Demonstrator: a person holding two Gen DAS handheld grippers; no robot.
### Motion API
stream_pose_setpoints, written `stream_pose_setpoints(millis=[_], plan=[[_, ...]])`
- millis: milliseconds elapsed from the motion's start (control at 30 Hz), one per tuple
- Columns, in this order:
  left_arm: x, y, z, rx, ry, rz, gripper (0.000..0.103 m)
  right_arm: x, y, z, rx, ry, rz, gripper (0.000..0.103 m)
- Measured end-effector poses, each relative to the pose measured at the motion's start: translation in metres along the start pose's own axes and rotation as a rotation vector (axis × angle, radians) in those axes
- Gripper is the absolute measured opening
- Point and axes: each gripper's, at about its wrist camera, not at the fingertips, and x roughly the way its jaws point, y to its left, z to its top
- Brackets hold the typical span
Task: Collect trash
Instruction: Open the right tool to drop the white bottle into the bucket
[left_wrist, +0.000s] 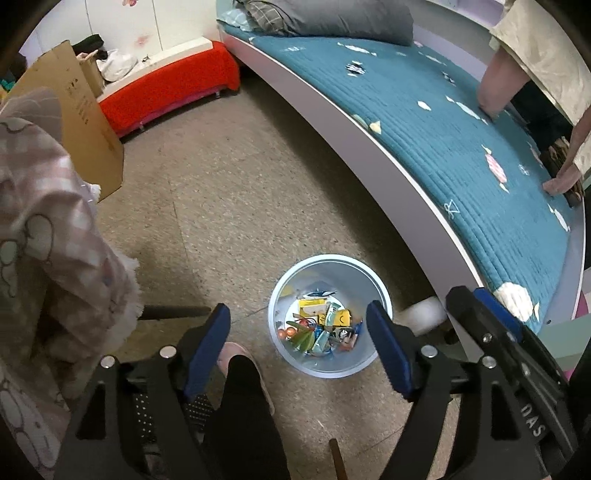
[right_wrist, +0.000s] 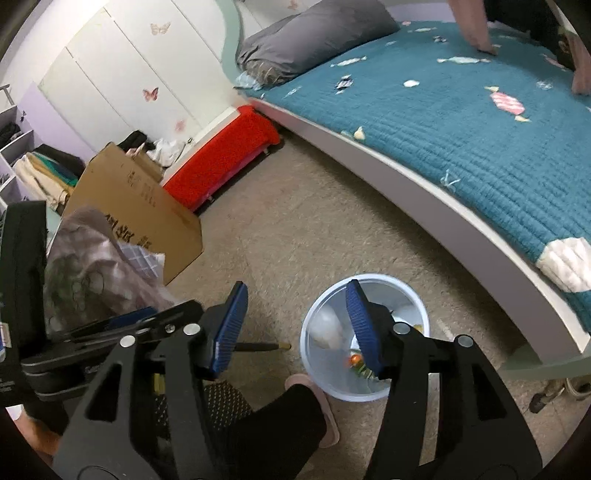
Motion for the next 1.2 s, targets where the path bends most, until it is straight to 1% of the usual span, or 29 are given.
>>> stream_pose_setpoints(millis=[200,333,467,567,700,733,800,867,900,967,1000,1067,1133,1200], plan=[[-0.009,0.002,-0.001,-0.008,-0.010,0.001,0.075,-0.007,0.002,-0.001,0.005,0.000,0.004,0.055],[-0.025,0.000,-0.004,0.011,-0.034,-0.006,0.075,-0.023,0.008,0.002,-0.002,-0.007,0.006,0.055],[-0.057,0.000,-0.006,0.030,-0.102,-0.001,0.075,-0.047,0.023,0.009,-0.020,-0.024,0.057,0.055],[-0.099,0.005,-0.009,0.023,-0.192,-0.024,0.075,-0.073,0.046,0.015,-0.061,-0.068,0.092,0.055],[-0.153,0.016,-0.018,0.054,-0.312,0.014,0.076,-0.108,0.082,0.019,-0.118,-0.126,0.157,0.057],[-0.167,0.022,-0.021,0.057,-0.340,0.036,0.076,-0.113,0.091,0.019,-0.133,-0.131,0.166,0.058],[-0.192,0.037,-0.028,0.054,-0.391,0.062,0.081,-0.124,0.118,0.018,-0.175,-0.144,0.201,0.058],[-0.209,0.055,-0.032,0.038,-0.411,0.082,0.082,-0.129,0.144,0.016,-0.217,-0.138,0.220,0.058],[-0.220,0.069,-0.036,0.026,-0.417,0.096,0.082,-0.130,0.160,0.014,-0.242,-0.136,0.243,0.059],[-0.231,0.088,-0.040,0.002,-0.422,0.119,0.082,-0.128,0.186,0.009,-0.282,-0.119,0.266,0.059],[-0.238,0.104,-0.043,-0.019,-0.426,0.141,0.082,-0.125,0.206,0.005,-0.311,-0.105,0.283,0.059],[-0.250,0.137,-0.051,-0.060,-0.431,0.180,0.082,-0.119,0.234,-0.002,-0.352,-0.083,0.304,0.059],[-0.257,0.169,-0.055,-0.104,-0.420,0.191,0.082,-0.104,0.269,-0.010,-0.384,-0.040,0.341,0.059],[-0.266,0.205,-0.063,-0.157,-0.412,0.214,0.082,-0.092,0.293,-0.018,-0.401,-0.002,0.355,0.059]])
